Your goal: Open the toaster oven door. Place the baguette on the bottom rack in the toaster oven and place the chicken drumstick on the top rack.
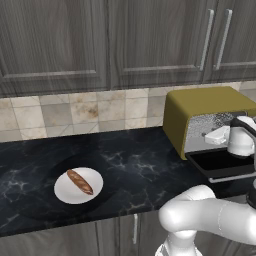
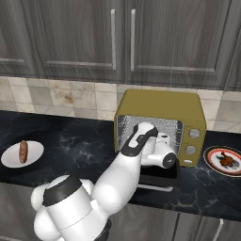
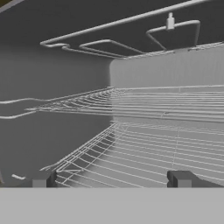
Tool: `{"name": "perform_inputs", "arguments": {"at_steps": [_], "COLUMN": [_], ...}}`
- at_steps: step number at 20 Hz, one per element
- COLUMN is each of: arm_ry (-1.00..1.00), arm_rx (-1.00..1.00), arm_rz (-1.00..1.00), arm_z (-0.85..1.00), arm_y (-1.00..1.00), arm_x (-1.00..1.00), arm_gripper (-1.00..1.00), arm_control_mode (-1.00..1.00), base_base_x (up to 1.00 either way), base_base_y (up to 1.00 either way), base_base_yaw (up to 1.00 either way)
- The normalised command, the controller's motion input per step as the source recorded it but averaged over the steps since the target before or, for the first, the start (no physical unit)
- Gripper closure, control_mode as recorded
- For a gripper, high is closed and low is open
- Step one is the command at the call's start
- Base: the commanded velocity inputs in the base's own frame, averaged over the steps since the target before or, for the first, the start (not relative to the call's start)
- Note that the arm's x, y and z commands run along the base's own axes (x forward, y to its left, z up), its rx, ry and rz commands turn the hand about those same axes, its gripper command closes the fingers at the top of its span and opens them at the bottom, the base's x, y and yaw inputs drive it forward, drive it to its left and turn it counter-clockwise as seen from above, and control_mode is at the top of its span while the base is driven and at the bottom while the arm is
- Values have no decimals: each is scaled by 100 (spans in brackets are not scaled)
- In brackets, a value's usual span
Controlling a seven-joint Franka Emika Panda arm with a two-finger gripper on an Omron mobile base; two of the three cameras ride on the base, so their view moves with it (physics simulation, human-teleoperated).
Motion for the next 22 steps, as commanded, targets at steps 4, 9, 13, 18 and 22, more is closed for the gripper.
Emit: {"name": "perform_inputs", "arguments": {"at_steps": [4, 9, 13, 18, 22], "arm_ry": [0, 0, 0, 1, 2], "arm_rx": [0, 0, -1, -3, -1], "arm_rz": [0, 0, 0, 0, 0], "arm_z": [-2, -5, -13, -15, -5], "arm_y": [0, 0, 0, 0, 0], "arm_x": [9, 12, 5, 10, 19], "arm_gripper": [-100, -100, -100, -100, -100], "arm_control_mode": [-100, -100, -100, -100, -100], "base_base_x": [0, 0, 0, 0, 0], "base_base_y": [0, 0, 0, 0, 0], "base_base_yaw": [0, 0, 0, 0, 0]}}
